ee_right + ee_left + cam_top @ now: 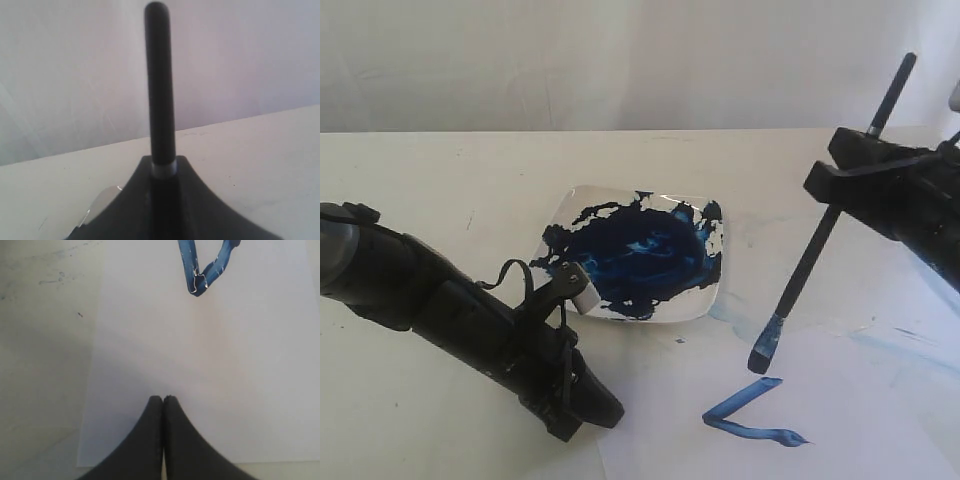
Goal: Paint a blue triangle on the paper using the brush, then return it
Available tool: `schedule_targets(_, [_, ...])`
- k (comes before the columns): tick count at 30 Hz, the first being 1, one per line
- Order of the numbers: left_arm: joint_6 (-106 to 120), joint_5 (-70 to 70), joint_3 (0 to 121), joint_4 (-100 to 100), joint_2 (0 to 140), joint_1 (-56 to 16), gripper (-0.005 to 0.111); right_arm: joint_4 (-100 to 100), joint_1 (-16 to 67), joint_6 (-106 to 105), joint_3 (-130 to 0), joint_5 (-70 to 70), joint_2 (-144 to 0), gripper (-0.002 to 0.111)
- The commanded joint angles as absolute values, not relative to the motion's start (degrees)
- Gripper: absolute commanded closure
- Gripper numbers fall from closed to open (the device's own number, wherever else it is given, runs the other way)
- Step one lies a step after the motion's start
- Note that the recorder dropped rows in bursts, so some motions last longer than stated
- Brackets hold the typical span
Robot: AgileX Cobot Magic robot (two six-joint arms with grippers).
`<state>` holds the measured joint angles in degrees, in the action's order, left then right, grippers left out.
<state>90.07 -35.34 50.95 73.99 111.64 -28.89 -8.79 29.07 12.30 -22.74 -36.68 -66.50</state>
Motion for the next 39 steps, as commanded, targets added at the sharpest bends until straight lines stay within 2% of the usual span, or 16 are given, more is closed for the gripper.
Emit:
schedule_targets(1, [89.91, -35.77, 50.8, 73.22, 111.56, -29.24, 0.107, -15.6, 29.07, 9.67, -22.92, -35.44, -66.74, 0.108])
schedule_targets(3, [89.91, -35.77, 50.8, 73.22, 111.56, -29.24, 0.107, -20.0, 29.32, 5.18, -23.47, -32.53, -66.74, 0.108])
schedule_targets(12, [89.91, -35.77, 50.8, 73.22, 111.56, -29.24, 0.107, -38.39, 34.98, -11.32, -24.04, -36.58, -65.93, 0.108])
schedule_targets(39, [89.91, -35.77, 50.8, 73.22, 111.56, -29.24, 0.107, -38.13, 35.44, -8.74, -24.77, -40.78, -70.87, 0.108])
